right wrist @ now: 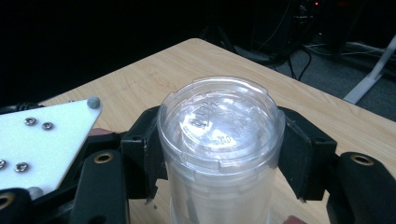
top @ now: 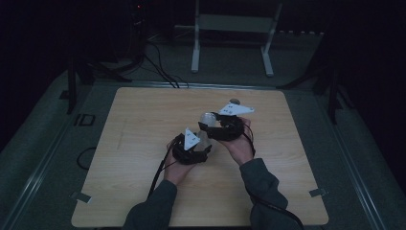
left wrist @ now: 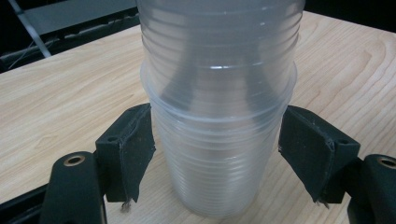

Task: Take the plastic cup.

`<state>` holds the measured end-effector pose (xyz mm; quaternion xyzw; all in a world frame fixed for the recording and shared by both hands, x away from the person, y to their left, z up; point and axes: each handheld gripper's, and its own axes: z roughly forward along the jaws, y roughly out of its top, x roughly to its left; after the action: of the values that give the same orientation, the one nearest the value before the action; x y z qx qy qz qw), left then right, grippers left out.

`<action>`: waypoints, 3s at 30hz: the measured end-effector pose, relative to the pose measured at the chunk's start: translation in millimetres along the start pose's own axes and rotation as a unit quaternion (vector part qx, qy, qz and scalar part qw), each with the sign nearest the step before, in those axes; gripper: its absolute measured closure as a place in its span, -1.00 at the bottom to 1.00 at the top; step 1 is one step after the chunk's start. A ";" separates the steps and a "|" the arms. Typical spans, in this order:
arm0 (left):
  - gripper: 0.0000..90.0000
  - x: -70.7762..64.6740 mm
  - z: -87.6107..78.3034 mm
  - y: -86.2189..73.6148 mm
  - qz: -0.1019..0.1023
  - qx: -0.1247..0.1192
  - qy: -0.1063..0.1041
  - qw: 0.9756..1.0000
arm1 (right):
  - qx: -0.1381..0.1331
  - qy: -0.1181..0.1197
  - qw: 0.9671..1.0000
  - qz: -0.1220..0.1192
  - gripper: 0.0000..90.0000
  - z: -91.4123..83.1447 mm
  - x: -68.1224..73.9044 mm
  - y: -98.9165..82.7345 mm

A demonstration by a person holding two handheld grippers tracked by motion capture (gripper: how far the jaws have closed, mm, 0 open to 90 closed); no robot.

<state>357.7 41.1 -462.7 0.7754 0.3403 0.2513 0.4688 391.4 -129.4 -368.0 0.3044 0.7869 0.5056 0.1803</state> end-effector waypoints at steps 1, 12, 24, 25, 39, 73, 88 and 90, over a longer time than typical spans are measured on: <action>-0.41 0.0 0.0 0.0 0.000 0.000 0.000 1.000 | -0.002 0.001 1.000 0.002 -0.15 -0.6 -0.4 0.6; -0.66 -1.6 4.8 11.5 -0.009 -0.014 -0.002 1.000 | 0.001 0.009 1.000 0.014 -0.15 2.6 0.7 1.0; -0.55 -1.4 7.6 12.0 -0.001 -0.016 0.003 1.000 | -0.001 0.008 1.000 0.017 -0.14 1.1 0.4 3.0; -0.55 -1.3 7.4 12.1 0.000 -0.017 0.003 1.000 | -0.002 0.008 1.000 0.018 -0.14 0.7 0.8 4.0; -0.55 -2.8 6.3 11.4 0.009 -0.016 0.005 1.000 | -0.008 0.010 1.000 0.015 -0.18 -0.8 0.2 5.1; -0.56 1.6 4.6 11.7 -0.020 -0.037 -0.007 0.999 | -0.007 0.007 1.000 0.018 -0.12 3.7 4.9 4.3; -0.60 2.4 5.5 8.7 -0.026 -0.035 0.001 0.999 | -0.021 0.006 1.000 0.018 -0.12 3.7 6.7 4.8; -0.62 3.9 6.4 7.3 -0.032 -0.032 -0.006 0.999 | -0.022 0.007 1.000 0.019 -0.12 3.7 6.7 4.9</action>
<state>366.9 38.1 -458.7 0.7497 0.3542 0.2425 0.5036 390.0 -121.0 -364.9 0.3114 0.7708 0.5287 0.1716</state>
